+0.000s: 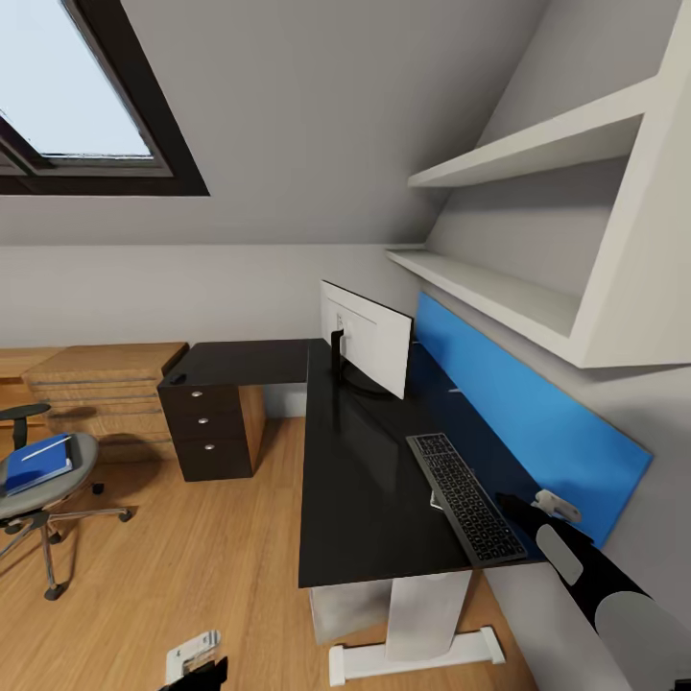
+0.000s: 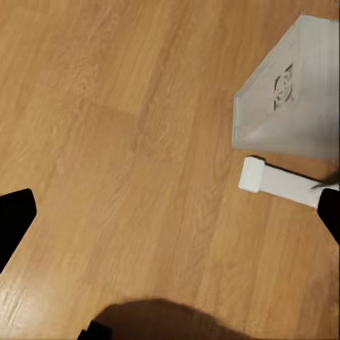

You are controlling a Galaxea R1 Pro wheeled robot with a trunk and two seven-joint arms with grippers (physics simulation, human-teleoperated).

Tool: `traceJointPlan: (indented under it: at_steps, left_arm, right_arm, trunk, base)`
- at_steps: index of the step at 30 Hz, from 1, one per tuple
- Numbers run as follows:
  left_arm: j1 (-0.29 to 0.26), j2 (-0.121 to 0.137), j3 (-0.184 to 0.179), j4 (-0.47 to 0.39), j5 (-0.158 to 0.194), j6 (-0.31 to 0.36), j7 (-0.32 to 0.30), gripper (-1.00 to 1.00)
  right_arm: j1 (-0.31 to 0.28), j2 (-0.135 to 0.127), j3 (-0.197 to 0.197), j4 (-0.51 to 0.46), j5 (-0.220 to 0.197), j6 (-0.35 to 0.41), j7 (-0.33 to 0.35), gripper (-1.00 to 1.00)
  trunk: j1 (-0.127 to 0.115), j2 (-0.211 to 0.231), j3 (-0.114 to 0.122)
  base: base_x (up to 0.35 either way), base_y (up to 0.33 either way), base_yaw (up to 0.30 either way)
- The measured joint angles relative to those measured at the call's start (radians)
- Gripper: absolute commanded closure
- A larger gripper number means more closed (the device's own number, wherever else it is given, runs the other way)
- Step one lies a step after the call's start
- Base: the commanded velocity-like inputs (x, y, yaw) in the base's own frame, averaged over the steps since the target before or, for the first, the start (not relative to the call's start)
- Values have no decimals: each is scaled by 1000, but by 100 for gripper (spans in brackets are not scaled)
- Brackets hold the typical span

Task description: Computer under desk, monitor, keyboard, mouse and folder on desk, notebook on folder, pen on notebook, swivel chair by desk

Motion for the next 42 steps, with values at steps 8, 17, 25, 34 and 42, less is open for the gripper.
traceJointPlan:
  at_steps: [8, 17, 25, 34, 42]
  left_arm:
    - [0, 40, 263, -595, 27, 469, 63, -100]
    - [0, 26, 374, -683, 23, 530, 113, -100]
    - [0, 25, 440, -649, 19, 519, 105, -100]
    - [0, 23, 444, -647, 19, 518, 104, -100]
    - [0, 24, 444, -667, 19, 521, 104, -100]
  right_arm:
    - [0, 0, -5, -13, -25, 2, 4, -100]
    - [0, -3, -10, -58, -68, 5, 5, -100]
    - [1, -2, -6, -61, -69, 1, 17, -100]
    - [2, -3, -1, -30, -62, 3, 39, -100]
    - [1, -2, 3, 26, 14, 1, 38, -100]
  trunk:
    - [31, -56, -25]
    - [65, -119, -54]
    - [69, -127, -57]
    - [69, -127, -57]
    - [69, -127, -57]
  base:
    - [0, 0, 0]
    - [0, 0, 0]
    - [11, 0, 0]
    - [236, -50, 0]
    - [78, -13, 0]
